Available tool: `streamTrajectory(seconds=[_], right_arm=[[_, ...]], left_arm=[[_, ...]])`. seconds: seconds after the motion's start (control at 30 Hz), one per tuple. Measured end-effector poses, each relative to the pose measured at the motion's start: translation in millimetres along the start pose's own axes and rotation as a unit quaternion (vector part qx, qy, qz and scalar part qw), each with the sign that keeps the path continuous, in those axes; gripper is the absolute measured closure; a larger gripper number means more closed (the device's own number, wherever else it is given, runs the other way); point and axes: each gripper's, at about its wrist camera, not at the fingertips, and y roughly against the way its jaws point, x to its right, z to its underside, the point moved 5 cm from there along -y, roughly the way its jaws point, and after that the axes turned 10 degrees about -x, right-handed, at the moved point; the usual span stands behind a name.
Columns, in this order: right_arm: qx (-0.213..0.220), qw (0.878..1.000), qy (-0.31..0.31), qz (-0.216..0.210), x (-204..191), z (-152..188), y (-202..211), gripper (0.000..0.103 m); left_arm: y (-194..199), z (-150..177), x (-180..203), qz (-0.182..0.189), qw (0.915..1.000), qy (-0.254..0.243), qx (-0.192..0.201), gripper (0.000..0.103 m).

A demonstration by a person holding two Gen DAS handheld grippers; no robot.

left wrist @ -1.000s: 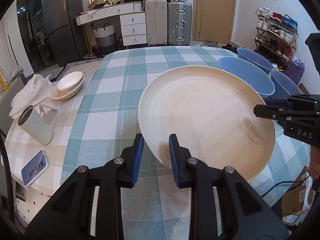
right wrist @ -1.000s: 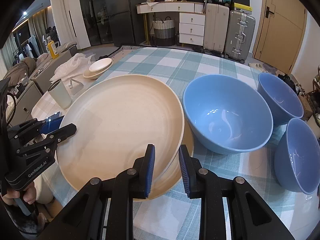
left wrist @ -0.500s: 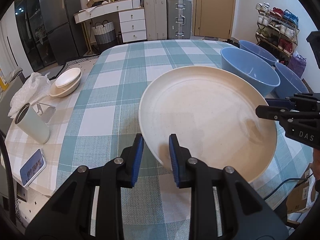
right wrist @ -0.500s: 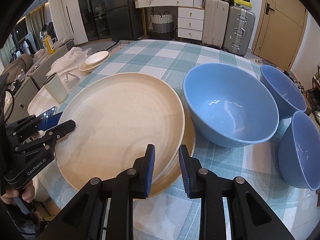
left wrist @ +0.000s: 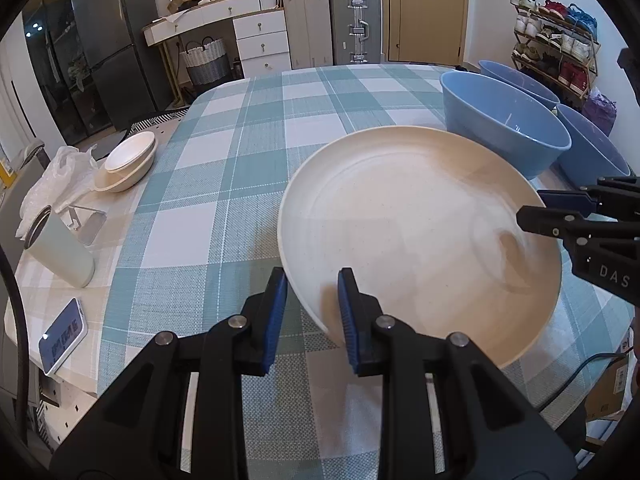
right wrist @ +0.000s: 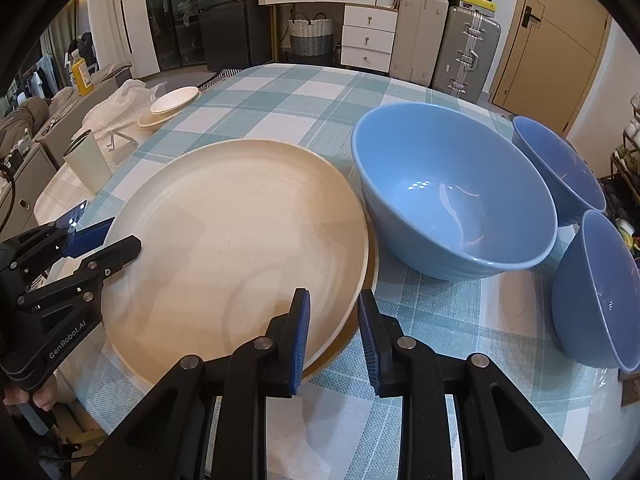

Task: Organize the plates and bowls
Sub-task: 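Carry the cream plate with both grippers above the first cream plate, then lower the cream plate onto the first plate and open both grippers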

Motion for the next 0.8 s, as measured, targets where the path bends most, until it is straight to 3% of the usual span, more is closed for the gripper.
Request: streamTrajectory(seconds=[0.53,0.8], right_arm=[[-0.003,0.999,0.017,0.044,-6.4,9.9,-7.1,0.076],[0.0,0.999,0.016,0.042,-3.6,12.9,-5.4,0.076]], left_arm=[[-20.5,4.4,5.8,-0.019,0.9996,-0.018,-0.007,0.08],[-22.9,4.7,5.7,-0.015,0.9997,-0.018,-0.01,0.08]])
